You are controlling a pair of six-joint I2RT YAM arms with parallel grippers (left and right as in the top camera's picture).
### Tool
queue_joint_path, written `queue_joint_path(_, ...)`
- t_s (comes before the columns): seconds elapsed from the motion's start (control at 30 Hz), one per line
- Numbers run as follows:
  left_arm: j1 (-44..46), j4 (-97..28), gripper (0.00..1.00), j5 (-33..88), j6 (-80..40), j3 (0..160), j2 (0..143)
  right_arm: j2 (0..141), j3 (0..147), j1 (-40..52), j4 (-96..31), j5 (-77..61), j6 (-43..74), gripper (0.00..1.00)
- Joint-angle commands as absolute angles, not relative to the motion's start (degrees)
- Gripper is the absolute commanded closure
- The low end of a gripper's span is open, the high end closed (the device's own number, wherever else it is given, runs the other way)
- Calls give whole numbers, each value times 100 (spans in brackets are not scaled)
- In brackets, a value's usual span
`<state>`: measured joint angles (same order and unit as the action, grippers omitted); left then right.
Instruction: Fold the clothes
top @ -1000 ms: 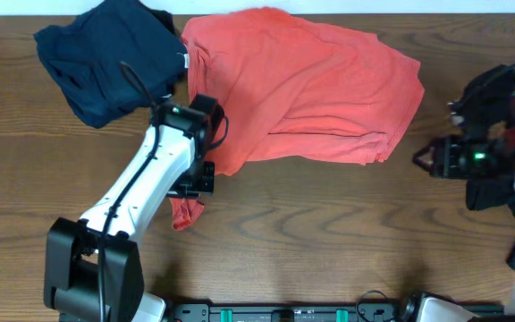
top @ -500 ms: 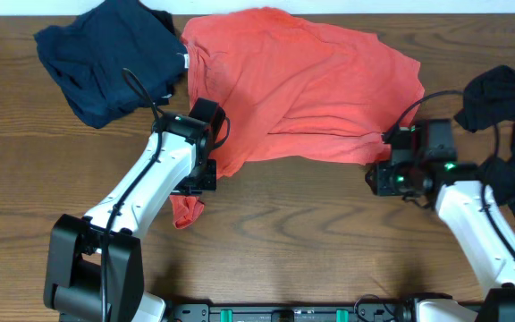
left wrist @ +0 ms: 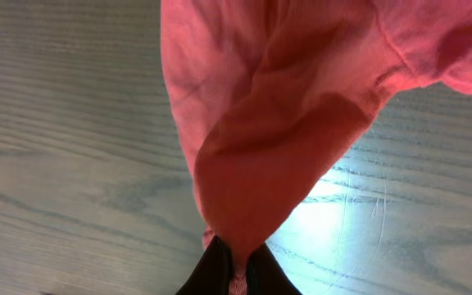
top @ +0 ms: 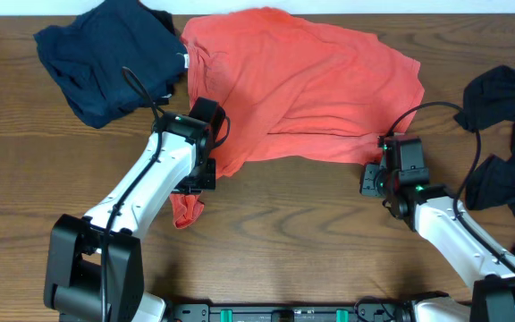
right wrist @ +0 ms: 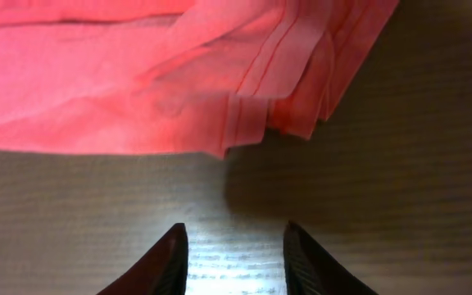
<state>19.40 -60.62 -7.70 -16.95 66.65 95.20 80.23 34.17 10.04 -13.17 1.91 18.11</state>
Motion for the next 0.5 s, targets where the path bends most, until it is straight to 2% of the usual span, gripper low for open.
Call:
queue_joint_path(0.0,1931,-6051,94,-867,-1767,6665,9494,8195,3339,1057,-1100,451,2023,62)
queue_joint_path(0.47,1931,-6042,94,-1015,-1767,6665,9494,8997,3339,1057,-486,364,2270,61)
